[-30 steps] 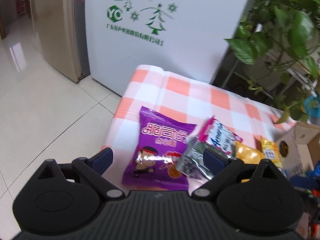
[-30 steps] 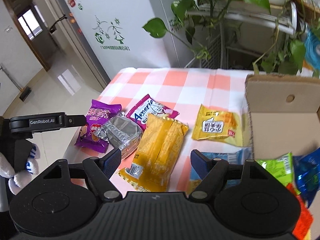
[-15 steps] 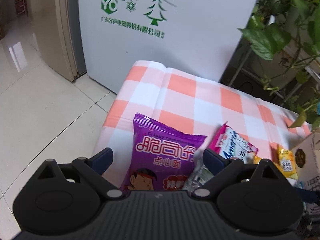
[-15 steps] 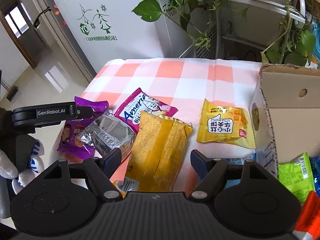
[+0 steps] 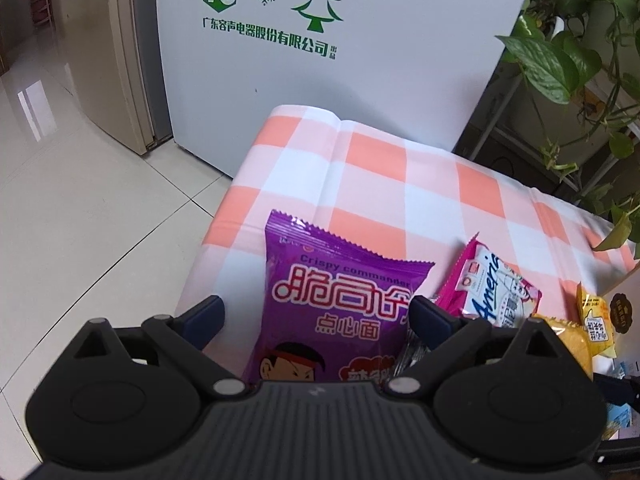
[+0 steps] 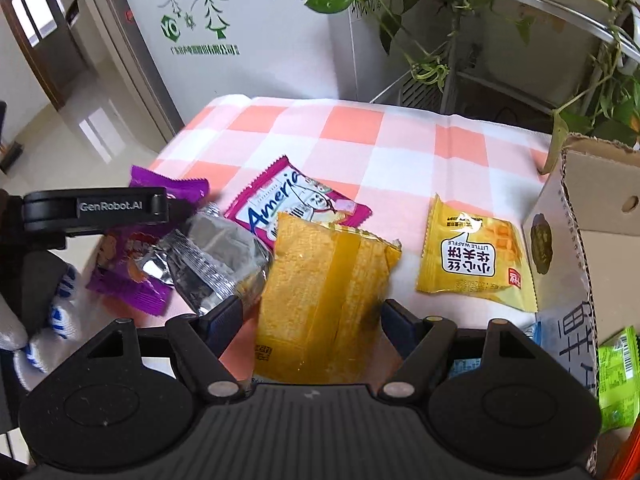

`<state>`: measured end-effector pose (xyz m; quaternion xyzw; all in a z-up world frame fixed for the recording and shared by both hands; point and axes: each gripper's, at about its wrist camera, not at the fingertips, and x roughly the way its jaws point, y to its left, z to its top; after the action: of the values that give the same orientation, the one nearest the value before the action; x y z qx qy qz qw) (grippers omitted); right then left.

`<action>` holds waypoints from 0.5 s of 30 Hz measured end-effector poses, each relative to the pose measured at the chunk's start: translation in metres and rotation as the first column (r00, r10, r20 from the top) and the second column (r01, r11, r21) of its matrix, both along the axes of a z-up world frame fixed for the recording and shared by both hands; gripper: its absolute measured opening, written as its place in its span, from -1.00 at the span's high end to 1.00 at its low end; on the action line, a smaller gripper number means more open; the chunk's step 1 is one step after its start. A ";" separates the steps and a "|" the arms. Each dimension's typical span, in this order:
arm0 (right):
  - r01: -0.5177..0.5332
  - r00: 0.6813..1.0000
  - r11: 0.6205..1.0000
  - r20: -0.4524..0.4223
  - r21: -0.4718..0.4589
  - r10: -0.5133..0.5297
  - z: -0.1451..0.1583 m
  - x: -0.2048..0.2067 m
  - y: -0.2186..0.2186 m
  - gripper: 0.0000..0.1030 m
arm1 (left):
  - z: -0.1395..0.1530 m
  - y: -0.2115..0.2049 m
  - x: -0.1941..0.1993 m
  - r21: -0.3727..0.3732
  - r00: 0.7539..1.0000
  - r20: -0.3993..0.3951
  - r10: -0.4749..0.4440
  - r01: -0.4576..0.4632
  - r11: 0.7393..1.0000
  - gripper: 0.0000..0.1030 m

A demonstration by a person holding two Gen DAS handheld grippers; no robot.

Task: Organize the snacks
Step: 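Grasp the purple packet with left while right grasps the long yellow bag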

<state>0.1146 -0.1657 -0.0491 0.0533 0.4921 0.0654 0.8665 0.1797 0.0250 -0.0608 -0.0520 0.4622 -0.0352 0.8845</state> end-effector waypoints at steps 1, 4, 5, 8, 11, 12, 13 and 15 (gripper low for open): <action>-0.002 1.000 1.000 -0.005 -0.018 0.002 -0.002 0.000 0.001 -0.55 | -0.001 -0.001 0.000 0.013 1.000 -0.003 -0.002 0.002 1.000 -0.91; -0.011 1.000 0.999 -0.006 -0.045 0.011 -0.005 -0.002 -0.001 -0.44 | -0.003 -0.004 -0.004 0.068 1.000 -0.015 -0.021 0.022 0.997 -0.84; -0.016 1.000 0.999 -0.002 -0.052 0.016 -0.005 -0.003 -0.002 -0.37 | -0.004 -0.006 -0.007 0.093 0.999 -0.014 -0.042 0.043 0.995 -0.83; -0.031 0.999 0.998 -0.006 -0.057 0.031 -0.004 -0.004 -0.004 -0.28 | -0.005 -0.011 -0.015 0.130 0.996 -0.005 -0.091 0.091 0.987 -0.77; -0.041 0.999 0.998 -0.009 -0.051 0.041 -0.003 -0.005 -0.005 -0.28 | -0.005 -0.010 -0.016 0.129 0.995 0.000 -0.101 0.100 0.987 -0.77; -0.044 0.999 0.998 -0.008 -0.054 0.044 -0.003 -0.007 -0.004 -0.29 | -0.005 -0.011 -0.016 0.132 0.995 0.003 -0.101 0.100 0.986 -0.80; -0.045 0.999 0.997 -0.007 -0.057 0.045 -0.003 -0.006 -0.003 -0.29 | -0.006 -0.011 -0.015 0.133 0.995 0.002 -0.099 0.098 0.986 -0.82; -0.047 0.999 0.997 -0.006 -0.062 0.046 -0.003 -0.006 -0.002 -0.31 | -0.006 -0.012 -0.013 0.131 0.996 -0.003 -0.089 0.088 0.987 -0.85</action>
<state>0.1082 -0.1674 -0.0519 0.0151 0.4971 0.0702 0.8647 0.1668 0.0132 -0.0668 0.0270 0.4641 -0.0440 0.8843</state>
